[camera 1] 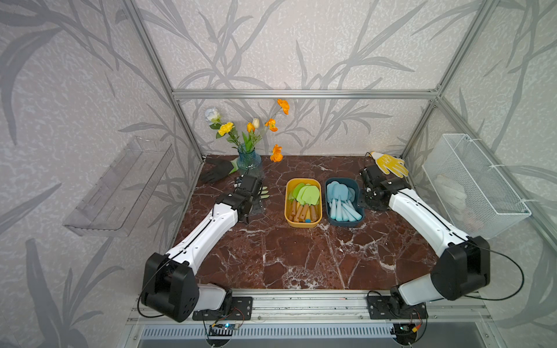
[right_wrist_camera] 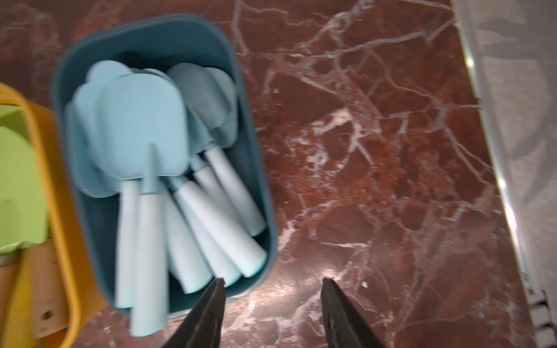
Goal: Sort the small shovels by color and place them into the storage box
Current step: Place the shovel in the storage box, then reset both arms
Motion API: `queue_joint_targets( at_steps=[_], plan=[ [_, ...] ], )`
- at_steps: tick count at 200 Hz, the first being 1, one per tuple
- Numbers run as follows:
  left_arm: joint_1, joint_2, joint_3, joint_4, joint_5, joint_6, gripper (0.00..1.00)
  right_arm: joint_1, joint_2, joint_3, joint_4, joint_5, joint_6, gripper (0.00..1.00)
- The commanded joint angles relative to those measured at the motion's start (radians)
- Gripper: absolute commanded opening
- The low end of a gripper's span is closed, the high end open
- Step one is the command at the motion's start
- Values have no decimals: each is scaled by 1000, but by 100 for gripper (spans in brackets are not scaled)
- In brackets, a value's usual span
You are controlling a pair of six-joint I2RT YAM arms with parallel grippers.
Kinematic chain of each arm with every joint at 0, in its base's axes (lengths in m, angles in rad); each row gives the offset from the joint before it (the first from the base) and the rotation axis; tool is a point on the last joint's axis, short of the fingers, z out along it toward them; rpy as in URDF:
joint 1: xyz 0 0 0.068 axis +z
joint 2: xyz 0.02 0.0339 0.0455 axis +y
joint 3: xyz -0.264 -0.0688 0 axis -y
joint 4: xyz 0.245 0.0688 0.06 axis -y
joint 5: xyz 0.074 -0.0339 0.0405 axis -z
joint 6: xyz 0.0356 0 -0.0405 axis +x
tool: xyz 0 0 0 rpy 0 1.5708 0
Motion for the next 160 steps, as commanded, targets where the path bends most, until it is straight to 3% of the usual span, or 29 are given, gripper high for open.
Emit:
queue_joint_targets(
  at_steps=[1,14,18,22,25,44,57,79,98,108,122,141,160],
  plan=[
    [32,-85,-107,109,-305,69,100,-31,-74,-145,72,221,-6,58],
    [58,-137,-196,229,-360,188,100,-37,-128,-234,175,311,-56,65],
    [60,-151,-232,283,-375,233,100,-38,-141,-257,208,329,-70,73],
    [65,-164,-268,340,-399,272,100,-39,-152,-279,241,347,-90,96],
    [67,-175,-292,380,-418,298,100,-38,-159,-296,266,359,-109,100],
    [97,-205,-470,673,-458,430,100,-39,-169,-422,534,385,-237,99],
    [158,-185,-528,765,-390,394,100,-40,-130,-479,670,375,-278,99],
    [272,-52,-505,782,-289,271,100,-39,-11,-490,820,339,-326,99],
    [309,87,-442,840,-224,314,100,-36,67,-475,917,356,-364,99],
    [312,137,-407,864,-213,339,100,-34,71,-505,1062,356,-418,99],
    [313,160,-429,1002,-148,397,100,-36,62,-572,1241,275,-542,99],
    [330,170,-475,1176,-20,448,100,-39,33,-645,1397,209,-608,99],
    [341,207,-518,1323,60,476,100,-74,76,-793,1753,89,-641,99]
  ],
)
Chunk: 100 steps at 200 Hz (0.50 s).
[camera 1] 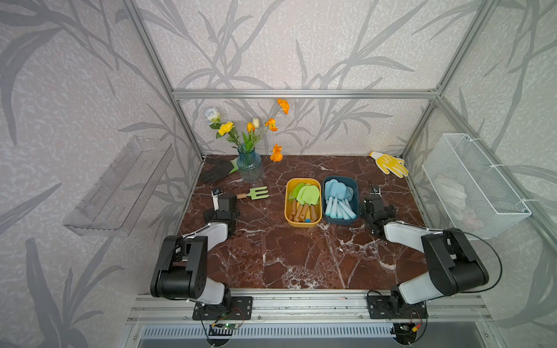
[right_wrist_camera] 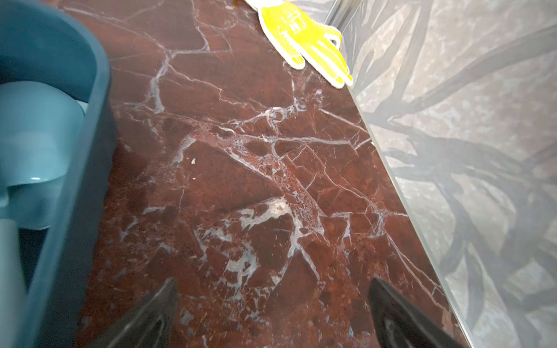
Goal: Sort the small shovels by color and place them into the storage box
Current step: Reset both arms
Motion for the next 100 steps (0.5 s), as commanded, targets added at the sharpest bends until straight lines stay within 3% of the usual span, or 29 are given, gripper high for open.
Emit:
queue_joint_targets(
  at_steps=[1,10,26,37,42,51,58,65,83,100],
  plan=[
    [16,29,-45,249,157,76,100,-27,24,-127,487,-164,-110,99],
    [18,11,-53,217,205,86,100,-37,29,-127,477,-195,-109,99],
    [20,15,-148,383,260,105,100,-77,-12,-100,345,-320,-84,99],
    [20,85,-202,613,247,120,100,-106,70,-163,570,-362,-79,99],
    [18,70,-190,563,241,111,100,-106,91,-176,627,-361,-90,99],
    [20,27,-155,405,251,99,100,-106,41,-147,482,-361,-73,99],
    [20,54,-180,495,245,108,100,-110,9,-116,372,-376,-67,99],
    [20,78,-195,580,246,113,100,-114,31,-133,447,-379,-71,99],
    [20,32,-153,413,247,101,100,-114,56,-155,524,-379,-76,99],
    [18,65,-182,534,249,113,100,-114,15,-123,397,-384,-72,99]
  ],
)
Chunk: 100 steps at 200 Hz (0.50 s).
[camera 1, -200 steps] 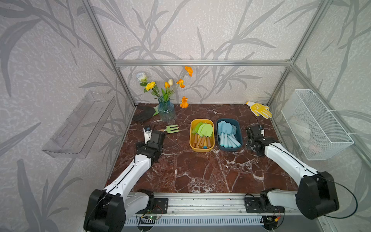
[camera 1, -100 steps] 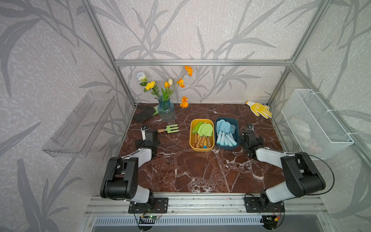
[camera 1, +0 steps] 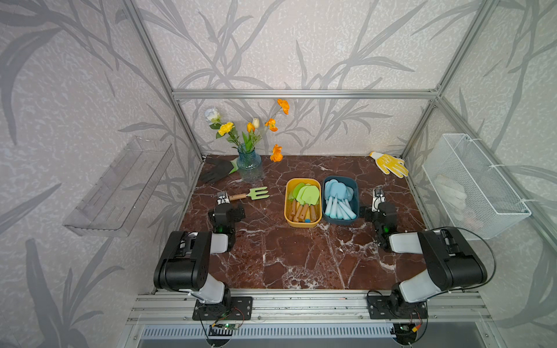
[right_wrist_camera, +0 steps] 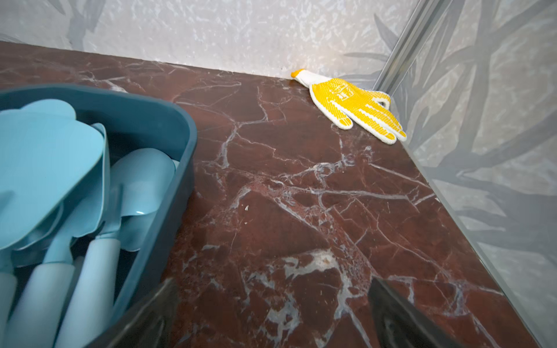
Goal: Sort the small shovels by color and place them into the storage box
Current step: Reset both arms
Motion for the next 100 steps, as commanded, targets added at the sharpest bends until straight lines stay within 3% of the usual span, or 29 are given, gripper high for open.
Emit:
queue_joint_targets(
  at_steps=[1,16,32,100],
  plan=[
    [2,7,-1,92,20,23,100,0,-29,20,-47,-48,2,99],
    [2,-29,17,-7,30,19,100,1,-15,8,-1,-42,4,99],
    [2,-12,5,47,27,25,100,0,-25,15,-27,-45,1,99],
    [7,-20,22,-7,28,14,100,5,-22,10,-14,-38,-2,99]
  ],
)
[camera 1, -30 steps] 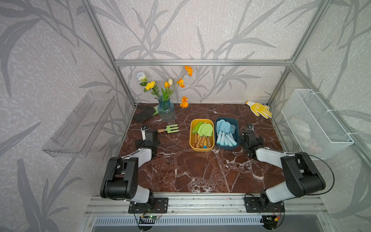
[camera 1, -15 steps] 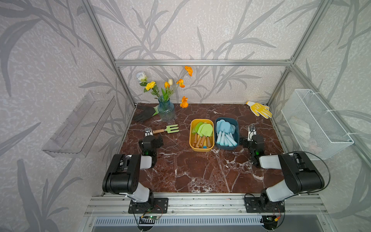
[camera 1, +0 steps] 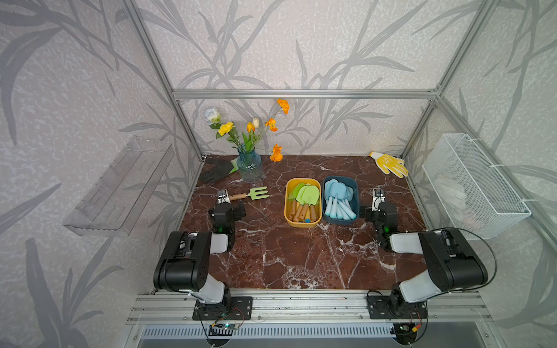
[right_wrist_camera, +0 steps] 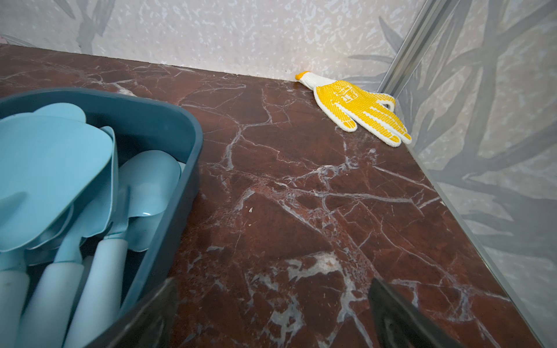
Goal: Sort the small shovels by color and place them into the storage box
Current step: Reset both arms
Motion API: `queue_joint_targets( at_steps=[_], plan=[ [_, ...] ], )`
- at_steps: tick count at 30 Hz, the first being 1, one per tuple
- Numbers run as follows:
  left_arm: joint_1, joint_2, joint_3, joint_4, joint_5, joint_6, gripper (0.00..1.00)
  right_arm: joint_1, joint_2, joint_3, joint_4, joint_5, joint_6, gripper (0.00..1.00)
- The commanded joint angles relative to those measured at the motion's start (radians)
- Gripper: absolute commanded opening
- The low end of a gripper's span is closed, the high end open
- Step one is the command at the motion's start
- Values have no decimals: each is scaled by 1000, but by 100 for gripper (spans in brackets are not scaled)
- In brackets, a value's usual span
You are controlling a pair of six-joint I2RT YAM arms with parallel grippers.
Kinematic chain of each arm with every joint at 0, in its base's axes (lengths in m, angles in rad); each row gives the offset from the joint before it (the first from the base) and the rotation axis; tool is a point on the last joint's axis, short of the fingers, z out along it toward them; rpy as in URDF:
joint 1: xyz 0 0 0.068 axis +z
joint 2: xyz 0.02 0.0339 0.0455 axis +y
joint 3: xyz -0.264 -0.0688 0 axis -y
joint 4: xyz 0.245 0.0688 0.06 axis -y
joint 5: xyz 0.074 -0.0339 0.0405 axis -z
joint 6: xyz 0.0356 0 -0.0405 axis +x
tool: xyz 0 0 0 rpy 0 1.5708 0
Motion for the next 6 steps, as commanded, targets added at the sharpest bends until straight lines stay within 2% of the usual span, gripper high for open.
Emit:
queue_joint_targets(
  at_steps=[1,6],
  plan=[
    [6,-17,23,-27,2,7,100,8,-15,8,-1,-24,-2,99],
    [4,-17,16,-13,3,12,100,8,-15,8,0,-23,0,99]
  ],
)
